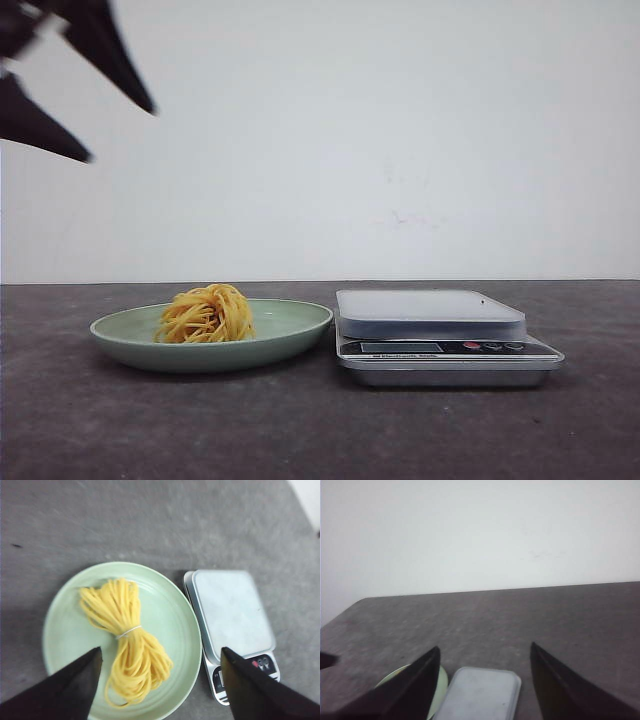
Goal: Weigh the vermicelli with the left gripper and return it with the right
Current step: 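Lower the left gripper onto the vermicelli bundle and close on it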
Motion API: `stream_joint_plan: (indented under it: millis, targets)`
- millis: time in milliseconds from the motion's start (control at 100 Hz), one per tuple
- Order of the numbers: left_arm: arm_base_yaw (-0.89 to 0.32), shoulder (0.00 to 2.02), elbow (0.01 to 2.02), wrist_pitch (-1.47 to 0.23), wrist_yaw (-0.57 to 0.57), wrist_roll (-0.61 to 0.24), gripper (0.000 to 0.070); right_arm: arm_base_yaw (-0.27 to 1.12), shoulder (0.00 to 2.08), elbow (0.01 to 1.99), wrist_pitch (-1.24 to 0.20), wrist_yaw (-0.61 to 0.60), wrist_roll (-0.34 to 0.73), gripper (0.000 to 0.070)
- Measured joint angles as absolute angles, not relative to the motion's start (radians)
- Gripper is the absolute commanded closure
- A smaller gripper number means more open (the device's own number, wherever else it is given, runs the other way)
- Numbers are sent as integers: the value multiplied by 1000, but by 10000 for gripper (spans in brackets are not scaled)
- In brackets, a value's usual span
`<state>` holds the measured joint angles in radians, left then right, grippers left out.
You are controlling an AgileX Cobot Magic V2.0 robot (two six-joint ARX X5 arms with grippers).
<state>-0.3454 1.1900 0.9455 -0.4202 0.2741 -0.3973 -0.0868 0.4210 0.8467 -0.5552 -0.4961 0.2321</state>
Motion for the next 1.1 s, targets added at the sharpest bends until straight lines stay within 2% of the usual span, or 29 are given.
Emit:
stream_joint_plan:
  millis: [240,440,760,880,990,1050,1100]
  targets:
    - [-449,1497,1207,-616,156,-405,240,-87,461,848,-608,-526,232,336]
    - [-457,1687,1393,-722,141,-405,242,-87,459,848,-622,-530,232,336]
    - [-459,1868,1434,-823,127,-405,248,-76,459,848,-643,-541,232,336]
    - [-461,1892,1434,-810,126,-405,318,-76,459,848,-656,-545,232,336]
    - [-462,1904,1434,-794,126,-405,331,-76,459,848,-669,-546,232,336]
    - [-462,1912,1434,-792,126,-405,421,-76,459,848,-669,-547,232,336]
    - [-463,1919,1434,-789,126,-403,562,-76,459,848,-669,-547,232,336]
